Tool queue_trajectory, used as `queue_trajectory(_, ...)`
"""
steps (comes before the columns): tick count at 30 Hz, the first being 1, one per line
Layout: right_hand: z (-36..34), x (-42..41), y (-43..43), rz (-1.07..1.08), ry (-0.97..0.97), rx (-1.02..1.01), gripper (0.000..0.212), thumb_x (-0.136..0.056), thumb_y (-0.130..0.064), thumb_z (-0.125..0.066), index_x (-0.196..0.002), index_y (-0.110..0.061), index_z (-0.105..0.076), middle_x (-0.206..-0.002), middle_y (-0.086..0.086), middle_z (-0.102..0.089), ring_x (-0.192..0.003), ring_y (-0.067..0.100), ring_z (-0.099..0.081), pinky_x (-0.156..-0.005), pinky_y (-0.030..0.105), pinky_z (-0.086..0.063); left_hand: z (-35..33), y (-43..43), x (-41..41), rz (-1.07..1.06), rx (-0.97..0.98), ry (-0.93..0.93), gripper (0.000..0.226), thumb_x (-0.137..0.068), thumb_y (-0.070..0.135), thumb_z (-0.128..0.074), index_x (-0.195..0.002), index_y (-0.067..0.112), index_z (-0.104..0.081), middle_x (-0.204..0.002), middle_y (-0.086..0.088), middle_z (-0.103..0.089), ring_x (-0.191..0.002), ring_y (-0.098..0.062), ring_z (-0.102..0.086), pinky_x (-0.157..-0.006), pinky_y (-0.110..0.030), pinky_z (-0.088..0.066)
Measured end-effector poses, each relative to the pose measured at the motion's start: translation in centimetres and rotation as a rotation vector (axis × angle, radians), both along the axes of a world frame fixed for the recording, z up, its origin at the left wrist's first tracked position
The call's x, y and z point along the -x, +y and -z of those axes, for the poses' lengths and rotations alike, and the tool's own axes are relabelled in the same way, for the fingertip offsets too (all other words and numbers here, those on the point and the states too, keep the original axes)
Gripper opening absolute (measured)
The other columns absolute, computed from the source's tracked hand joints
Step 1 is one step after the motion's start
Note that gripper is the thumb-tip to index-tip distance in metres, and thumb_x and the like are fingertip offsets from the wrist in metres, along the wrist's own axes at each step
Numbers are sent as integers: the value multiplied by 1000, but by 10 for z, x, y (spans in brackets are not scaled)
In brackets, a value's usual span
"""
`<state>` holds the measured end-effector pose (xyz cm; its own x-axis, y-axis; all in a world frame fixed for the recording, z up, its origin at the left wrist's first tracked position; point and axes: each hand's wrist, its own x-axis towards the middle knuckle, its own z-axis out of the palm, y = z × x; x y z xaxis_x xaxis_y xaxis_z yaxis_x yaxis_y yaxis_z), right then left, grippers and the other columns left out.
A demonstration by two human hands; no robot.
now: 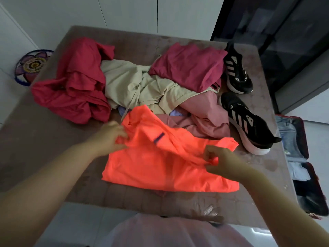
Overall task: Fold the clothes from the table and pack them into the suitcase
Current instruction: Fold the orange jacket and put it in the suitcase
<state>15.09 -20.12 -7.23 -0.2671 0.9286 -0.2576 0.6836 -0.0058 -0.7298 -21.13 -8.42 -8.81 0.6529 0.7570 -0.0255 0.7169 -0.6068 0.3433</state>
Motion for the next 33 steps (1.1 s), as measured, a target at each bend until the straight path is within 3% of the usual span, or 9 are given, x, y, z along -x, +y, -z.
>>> queue_trajectory(5,8,-11,-26,87,-141,31,42,-68,-9,-69,-96,-37,-56,-85,-17,-60,-79,-1,-57,-69,6,-38,3,-36,17,146,240,318,26,-72,26,-72,-97,32,-72,-99,13,-64,-105,-8,-46,-88,-23,-22)
queue_trajectory(8,0,-8,-20,59,-161,124,60,-69,-11,-81,-109,-43,-48,-86,-20,-52,-78,-7,-51,-69,9,-37,-6,-32,6,141,283,506,39,-76,49,-68,-113,36,-64,-113,19,-57,-114,-8,-42,-92,-22,-22)
queue_trajectory(12,-24,-6,4,-22,-259,180,48,-62,-24,-87,-104,-31,-64,-86,-17,-56,-81,0,-54,-67,3,-38,-14,-13,-16,-39,266,88,92,-54,89,-45,-125,31,-56,-118,16,-51,-112,-9,-44,-90,-23,-26)
queue_trajectory(16,-40,-1,23,-77,-285,222,34,-59,-38,-87,-83,-36,-63,-59,-14,-48,-54,-3,-45,-54,14,-35,-15,4,-56,-10,56,209,80,-77,41,-71,-145,35,-29,-149,-2,-24,-136,-26,-21,-112,-37,-13)
queue_trajectory(19,-44,-3,28,-66,-226,281,20,-66,-36,-84,-78,-31,-68,-44,-15,-44,-44,1,-39,-48,13,-30,-12,20,-75,10,101,300,46,-79,39,-68,-124,32,-59,-152,3,-24,-139,-24,-13,-113,-39,-8)
queue_trajectory(22,-57,-13,30,-6,-170,271,12,-72,-27,-81,-68,-26,-70,-46,-13,-48,-45,1,-39,-48,14,-31,-29,37,-70,18,264,48,45,-75,48,-61,-101,12,-69,-119,-4,-61,-116,-17,-49,-102,-37,-34)
queue_trajectory(25,-84,-25,40,96,-75,225,9,-77,-16,-76,-71,-21,-72,-57,-13,-63,-51,-4,-51,-53,7,-39,-61,50,-62,-87,512,-253,25,-85,22,-66,-83,-1,-59,-68,0,-50,-57,4,-46,-61,-18,-41)
queue_trajectory(28,-119,-32,66,170,-69,161,2,-77,-19,-74,-79,-18,-73,-69,-13,-70,-65,-7,-59,-64,3,-42,-89,72,-61,-104,409,-255,14,-88,14,-62,-76,12,-55,-63,5,-45,-51,6,-45,-53,-10,-35)
queue_trajectory(33,-138,-35,136,394,-197,-139,17,-84,-25,-70,-92,-10,-71,-84,3,-67,-76,12,-57,-69,23,-43,-126,125,-71,-224,58,-386,20,-88,20,-64,-72,24,-52,-71,-4,-50,-55,1,-42,-54,-16,-30)
